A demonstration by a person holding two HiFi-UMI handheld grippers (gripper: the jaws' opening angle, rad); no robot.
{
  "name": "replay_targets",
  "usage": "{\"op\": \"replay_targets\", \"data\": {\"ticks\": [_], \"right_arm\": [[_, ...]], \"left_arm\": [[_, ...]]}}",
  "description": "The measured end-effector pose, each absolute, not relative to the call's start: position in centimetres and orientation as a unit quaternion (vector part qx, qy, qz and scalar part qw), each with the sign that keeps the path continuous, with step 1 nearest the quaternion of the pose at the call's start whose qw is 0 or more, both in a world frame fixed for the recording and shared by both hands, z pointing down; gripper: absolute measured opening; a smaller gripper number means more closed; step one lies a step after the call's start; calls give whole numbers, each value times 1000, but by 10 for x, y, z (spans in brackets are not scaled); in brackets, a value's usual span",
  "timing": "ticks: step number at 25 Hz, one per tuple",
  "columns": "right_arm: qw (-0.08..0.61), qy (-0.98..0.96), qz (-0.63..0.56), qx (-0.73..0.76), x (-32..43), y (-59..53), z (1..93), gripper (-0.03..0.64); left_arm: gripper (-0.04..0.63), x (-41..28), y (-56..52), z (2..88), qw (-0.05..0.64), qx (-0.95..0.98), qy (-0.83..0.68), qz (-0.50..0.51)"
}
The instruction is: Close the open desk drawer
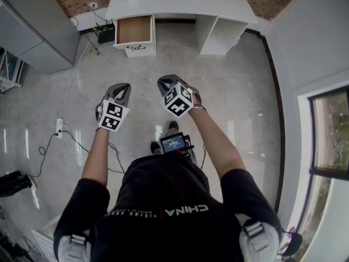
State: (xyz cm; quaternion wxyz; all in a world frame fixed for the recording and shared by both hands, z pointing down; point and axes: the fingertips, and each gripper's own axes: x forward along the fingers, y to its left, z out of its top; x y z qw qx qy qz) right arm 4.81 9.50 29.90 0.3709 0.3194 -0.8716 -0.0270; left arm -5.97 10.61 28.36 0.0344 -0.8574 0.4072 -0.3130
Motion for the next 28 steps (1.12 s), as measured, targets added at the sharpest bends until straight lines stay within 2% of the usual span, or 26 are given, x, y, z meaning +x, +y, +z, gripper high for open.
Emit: {"op": "replay_targets", "data": {"ticks": [9, 18, 23, 28], "right_arm": [[360, -883, -8, 300, 30, -44, 322, 17], [349, -896, -14, 273, 16, -189, 304, 17], [356, -897, -15, 260, 11, -235, 309, 17], [359, -896, -15, 260, -20, -259, 313, 17]], "left_arm": [[14, -69, -22, 302, 29, -850, 413, -326], [14, -79, -161, 285, 15, -834, 445, -325], [14, -79, -206, 284, 15, -829, 452, -328], [14, -108, -232, 292, 9, -832, 450, -323]]}}
